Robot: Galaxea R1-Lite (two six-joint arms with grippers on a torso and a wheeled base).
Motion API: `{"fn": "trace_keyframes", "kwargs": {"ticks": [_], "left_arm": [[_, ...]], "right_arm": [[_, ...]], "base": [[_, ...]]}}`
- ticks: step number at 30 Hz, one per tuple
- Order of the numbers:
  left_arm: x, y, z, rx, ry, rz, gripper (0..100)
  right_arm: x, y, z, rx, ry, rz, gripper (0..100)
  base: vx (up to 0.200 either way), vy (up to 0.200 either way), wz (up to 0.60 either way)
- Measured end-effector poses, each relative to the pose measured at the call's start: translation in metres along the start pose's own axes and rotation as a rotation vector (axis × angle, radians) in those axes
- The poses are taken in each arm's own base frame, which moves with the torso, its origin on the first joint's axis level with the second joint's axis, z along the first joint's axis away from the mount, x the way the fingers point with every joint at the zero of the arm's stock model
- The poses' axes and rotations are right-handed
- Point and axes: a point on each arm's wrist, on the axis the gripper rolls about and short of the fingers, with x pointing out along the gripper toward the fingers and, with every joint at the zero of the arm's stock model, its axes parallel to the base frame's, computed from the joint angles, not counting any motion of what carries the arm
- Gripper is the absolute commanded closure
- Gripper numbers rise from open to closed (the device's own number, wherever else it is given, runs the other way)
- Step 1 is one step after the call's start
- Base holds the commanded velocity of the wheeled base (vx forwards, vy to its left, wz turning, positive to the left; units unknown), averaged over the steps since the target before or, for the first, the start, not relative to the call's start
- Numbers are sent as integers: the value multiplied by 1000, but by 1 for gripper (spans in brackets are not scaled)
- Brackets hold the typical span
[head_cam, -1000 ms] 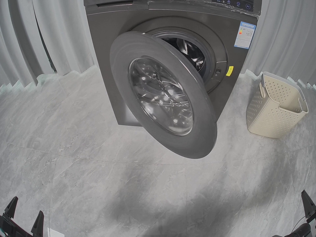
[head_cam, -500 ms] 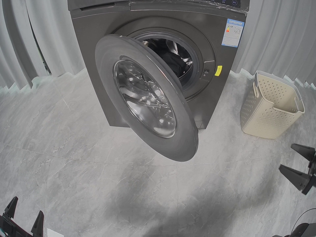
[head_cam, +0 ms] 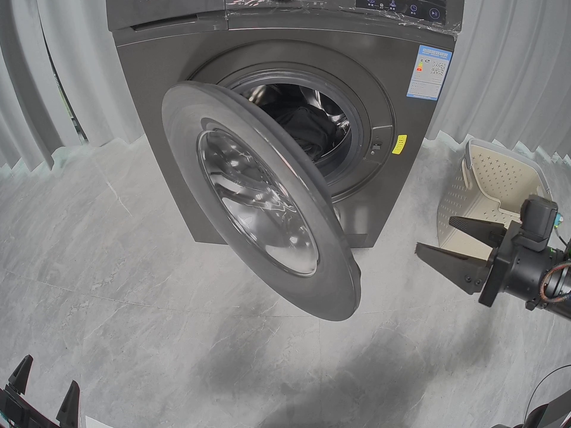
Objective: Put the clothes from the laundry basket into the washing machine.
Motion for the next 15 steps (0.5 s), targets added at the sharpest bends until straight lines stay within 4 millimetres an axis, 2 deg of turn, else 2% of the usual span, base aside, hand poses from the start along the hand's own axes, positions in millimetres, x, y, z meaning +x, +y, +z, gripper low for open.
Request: {"fn": "trace_keyframes", "kwargs": {"ticks": [15], "left_arm": [[0, 0, 0, 1, 0, 1, 0]], "right_arm": [[50, 28, -17, -28, 36, 143, 0]], "base": [[0, 0, 0]]}}
